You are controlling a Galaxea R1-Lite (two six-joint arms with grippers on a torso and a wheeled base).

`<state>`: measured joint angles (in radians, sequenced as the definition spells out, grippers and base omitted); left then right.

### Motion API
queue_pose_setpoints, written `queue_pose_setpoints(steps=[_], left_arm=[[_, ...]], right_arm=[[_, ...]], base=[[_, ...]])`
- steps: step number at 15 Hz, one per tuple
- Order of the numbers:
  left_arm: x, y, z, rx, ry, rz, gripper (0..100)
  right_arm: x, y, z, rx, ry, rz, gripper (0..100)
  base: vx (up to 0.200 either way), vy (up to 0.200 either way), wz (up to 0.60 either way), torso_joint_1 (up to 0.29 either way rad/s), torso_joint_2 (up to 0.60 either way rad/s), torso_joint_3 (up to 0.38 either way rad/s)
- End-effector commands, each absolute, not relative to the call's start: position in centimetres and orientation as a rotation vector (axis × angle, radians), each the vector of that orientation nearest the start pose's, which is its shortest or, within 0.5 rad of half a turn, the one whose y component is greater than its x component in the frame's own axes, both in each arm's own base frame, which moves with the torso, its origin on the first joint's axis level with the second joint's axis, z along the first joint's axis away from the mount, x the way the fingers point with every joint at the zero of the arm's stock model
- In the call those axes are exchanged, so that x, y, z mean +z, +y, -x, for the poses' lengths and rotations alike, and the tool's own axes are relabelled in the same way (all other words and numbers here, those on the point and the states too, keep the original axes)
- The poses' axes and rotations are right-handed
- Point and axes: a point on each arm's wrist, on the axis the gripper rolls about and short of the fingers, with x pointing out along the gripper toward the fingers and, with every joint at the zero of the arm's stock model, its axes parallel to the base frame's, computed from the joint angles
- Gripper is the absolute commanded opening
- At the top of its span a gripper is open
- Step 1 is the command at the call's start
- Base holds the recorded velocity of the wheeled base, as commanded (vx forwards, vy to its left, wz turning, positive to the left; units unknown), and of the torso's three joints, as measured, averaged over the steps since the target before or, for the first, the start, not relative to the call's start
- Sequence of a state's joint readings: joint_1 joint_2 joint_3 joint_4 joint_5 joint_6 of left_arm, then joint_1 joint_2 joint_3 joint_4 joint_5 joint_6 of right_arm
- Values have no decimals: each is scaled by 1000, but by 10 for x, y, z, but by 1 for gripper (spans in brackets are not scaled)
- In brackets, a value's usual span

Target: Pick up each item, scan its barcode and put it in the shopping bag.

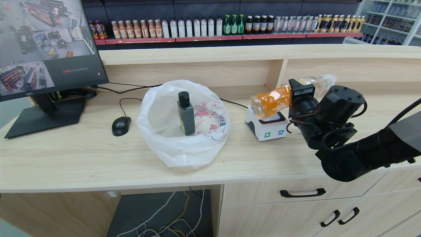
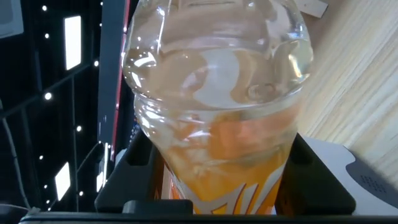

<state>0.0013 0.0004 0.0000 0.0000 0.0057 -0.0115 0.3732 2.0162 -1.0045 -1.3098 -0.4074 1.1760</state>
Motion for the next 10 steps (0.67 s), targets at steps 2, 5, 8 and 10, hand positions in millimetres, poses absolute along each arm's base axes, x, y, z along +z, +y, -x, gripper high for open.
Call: queue_pose_setpoints(steps=[2, 5, 8, 10], left_arm=[[75, 0, 23, 8, 0, 12, 100], [75, 0, 23, 8, 0, 12, 100], [75, 0, 23, 8, 0, 12, 100], [75, 0, 23, 8, 0, 12, 100]], right_arm=[[192, 131, -359, 132, -265, -1286, 0], [192, 131, -358, 132, -265, -1285, 0], [190, 130, -357, 119, -262, -1284, 0], [189, 130, -355, 119, -260, -1284, 0]], base=[[0, 0, 0, 0, 0, 0], [0, 0, 0, 0, 0, 0], [0, 0, 0, 0, 0, 0], [0, 0, 0, 0, 0, 0]])
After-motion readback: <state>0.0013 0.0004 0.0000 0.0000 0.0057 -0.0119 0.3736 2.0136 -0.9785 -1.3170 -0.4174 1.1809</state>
